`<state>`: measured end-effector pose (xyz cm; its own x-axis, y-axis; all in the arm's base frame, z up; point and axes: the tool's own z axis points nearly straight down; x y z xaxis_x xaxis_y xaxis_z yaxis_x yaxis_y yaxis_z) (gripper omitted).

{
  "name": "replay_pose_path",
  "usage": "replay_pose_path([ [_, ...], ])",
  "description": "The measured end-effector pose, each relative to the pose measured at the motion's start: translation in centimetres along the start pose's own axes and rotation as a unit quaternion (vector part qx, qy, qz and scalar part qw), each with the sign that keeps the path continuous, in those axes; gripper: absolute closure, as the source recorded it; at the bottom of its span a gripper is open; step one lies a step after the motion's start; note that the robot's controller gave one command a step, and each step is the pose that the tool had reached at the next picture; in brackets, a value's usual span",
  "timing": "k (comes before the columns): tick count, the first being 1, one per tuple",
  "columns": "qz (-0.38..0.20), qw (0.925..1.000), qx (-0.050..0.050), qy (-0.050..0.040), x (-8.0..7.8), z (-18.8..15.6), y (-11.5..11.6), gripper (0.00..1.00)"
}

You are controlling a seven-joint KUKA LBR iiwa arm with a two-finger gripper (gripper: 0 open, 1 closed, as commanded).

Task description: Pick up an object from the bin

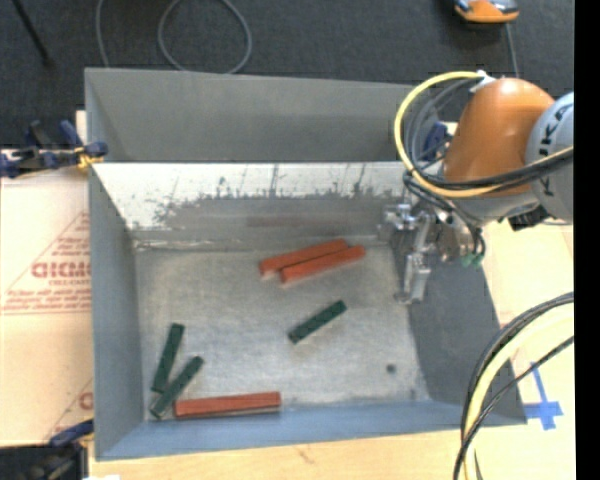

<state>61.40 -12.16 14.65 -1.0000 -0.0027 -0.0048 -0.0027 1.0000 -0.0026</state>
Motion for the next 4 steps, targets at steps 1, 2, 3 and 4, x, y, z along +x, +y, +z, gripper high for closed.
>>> replay_pose_path([
  [1, -0.027, 0.9996, -0.001, -0.0007, -3.3, 7.8, 4.2, 0.00],
  [2, -0.026, 0.9997, 0.000, -0.0048, -3.6, 7.0, 3.9, 1.00],
  [3, -0.016, 0.9999, 0.000, -0.0045, -0.8, -10.5, 4.2, 1.00],
  [4, -0.016, 0.9999, -0.001, -0.0002, -0.7, -10.0, 4.2, 0.00],
])
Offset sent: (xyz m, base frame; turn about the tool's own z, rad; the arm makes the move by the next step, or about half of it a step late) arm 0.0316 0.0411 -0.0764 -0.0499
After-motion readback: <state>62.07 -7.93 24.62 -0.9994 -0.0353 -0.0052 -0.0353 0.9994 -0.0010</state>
